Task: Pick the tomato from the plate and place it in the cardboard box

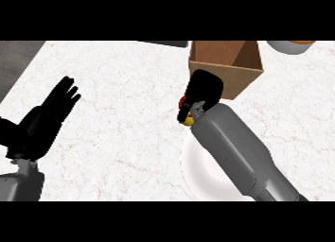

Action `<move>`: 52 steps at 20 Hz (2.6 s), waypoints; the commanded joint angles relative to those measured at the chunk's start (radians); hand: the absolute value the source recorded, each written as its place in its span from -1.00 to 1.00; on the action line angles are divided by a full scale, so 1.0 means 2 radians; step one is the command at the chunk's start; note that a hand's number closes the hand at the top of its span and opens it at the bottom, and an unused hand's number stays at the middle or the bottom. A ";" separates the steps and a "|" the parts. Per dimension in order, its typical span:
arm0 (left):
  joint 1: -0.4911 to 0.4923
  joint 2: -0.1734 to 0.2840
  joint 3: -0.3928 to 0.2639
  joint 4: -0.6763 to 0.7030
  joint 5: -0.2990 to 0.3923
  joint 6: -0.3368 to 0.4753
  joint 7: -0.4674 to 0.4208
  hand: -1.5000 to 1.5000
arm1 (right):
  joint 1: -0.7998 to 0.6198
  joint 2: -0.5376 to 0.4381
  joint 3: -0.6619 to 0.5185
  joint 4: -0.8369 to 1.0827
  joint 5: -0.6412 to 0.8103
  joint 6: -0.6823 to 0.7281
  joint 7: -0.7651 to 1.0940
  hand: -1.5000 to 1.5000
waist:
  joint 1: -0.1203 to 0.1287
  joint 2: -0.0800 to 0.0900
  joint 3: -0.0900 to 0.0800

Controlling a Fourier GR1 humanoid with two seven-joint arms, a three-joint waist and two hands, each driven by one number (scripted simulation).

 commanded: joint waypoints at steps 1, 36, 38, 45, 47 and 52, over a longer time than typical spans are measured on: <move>-0.020 -0.002 -0.006 0.008 -0.004 0.002 0.004 0.00 | -0.085 0.004 0.001 0.073 0.004 -0.022 0.064 1.00 | 0.007 0.001 -0.001; 0.018 0.003 0.022 0.014 -0.001 0.004 -0.012 0.00 | -0.375 -0.001 -0.036 0.362 0.136 -0.163 0.118 1.00 | -0.044 -0.008 -0.001; -0.001 0.010 0.030 0.010 0.003 0.012 0.010 0.00 | -0.380 0.003 -0.038 0.362 0.133 -0.160 0.115 1.00 | -0.049 -0.011 0.000; 0.018 0.011 0.036 0.019 0.001 0.004 -0.010 0.00 | -0.344 0.003 -0.056 0.377 0.126 -0.211 0.086 1.00 | -0.055 -0.011 0.000; 0.030 0.021 0.041 0.001 0.009 -0.005 -0.004 0.00 | -0.315 0.003 -0.061 0.378 0.120 -0.236 0.080 1.00 | -0.046 -0.011 0.000; 0.013 0.010 0.036 -0.003 0.004 0.013 0.011 0.00 | -0.287 0.003 -0.103 0.391 0.078 -0.233 0.096 1.00 | -0.055 -0.014 0.001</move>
